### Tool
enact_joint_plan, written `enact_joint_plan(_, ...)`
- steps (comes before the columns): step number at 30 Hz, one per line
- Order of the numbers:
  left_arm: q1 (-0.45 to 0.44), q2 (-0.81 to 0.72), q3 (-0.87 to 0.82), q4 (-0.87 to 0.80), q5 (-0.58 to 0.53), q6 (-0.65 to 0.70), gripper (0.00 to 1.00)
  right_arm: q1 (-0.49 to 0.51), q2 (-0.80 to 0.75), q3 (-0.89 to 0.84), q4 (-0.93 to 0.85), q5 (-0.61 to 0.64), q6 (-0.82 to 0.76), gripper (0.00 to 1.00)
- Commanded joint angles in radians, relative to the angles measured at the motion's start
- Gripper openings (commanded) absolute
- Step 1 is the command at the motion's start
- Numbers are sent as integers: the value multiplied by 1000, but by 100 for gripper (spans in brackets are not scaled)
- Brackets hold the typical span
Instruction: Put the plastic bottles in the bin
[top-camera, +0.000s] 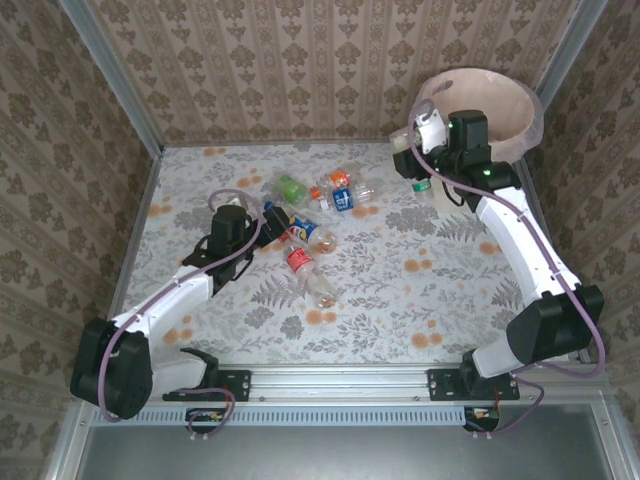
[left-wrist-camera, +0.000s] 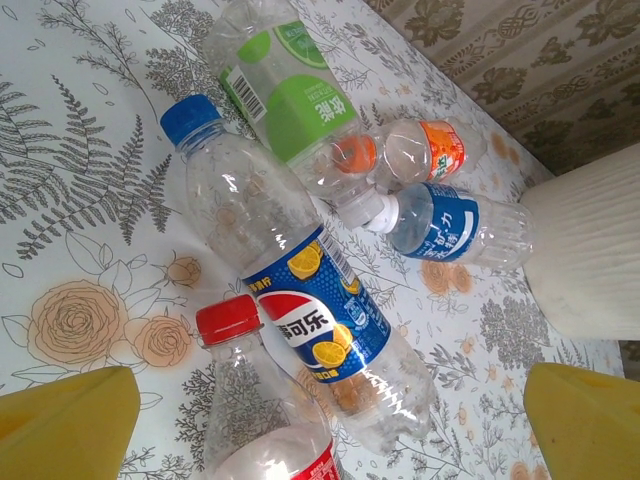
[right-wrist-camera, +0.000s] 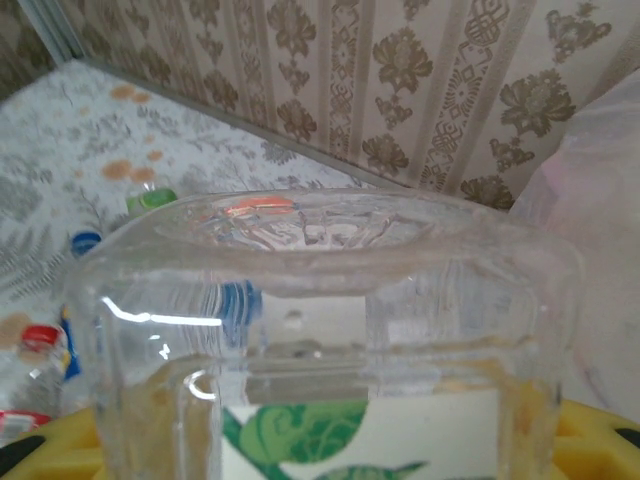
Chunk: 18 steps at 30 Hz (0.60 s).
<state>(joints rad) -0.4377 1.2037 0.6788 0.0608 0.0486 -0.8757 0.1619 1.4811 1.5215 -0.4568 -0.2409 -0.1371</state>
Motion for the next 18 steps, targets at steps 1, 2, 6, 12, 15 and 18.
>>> enact_joint_plan(1, -5, 8, 4, 31, 13, -11, 100, -34, -17, 94, -26, -49, 149, 48)
enact_joint_plan(2, -6, 8, 4, 31, 13, -10, 100, -41, -19, 101, -24, -49, 162, 48)
enact_joint_plan(6, -4, 13, 8, 30, 15, -8, 100, -75, -27, 133, -5, -51, 224, 48)
enact_joint_plan(12, -3, 24, 9, 31, 20, -9, 100, -136, -14, 210, -3, 21, 332, 48)
enact_joint_plan(15, -4, 30, 8, 33, 22, -9, 100, -166, -1, 244, -3, 51, 353, 49)
enact_joint_plan(18, -3, 31, 8, 34, 22, -8, 100, -200, 38, 312, -45, 124, 358, 50)
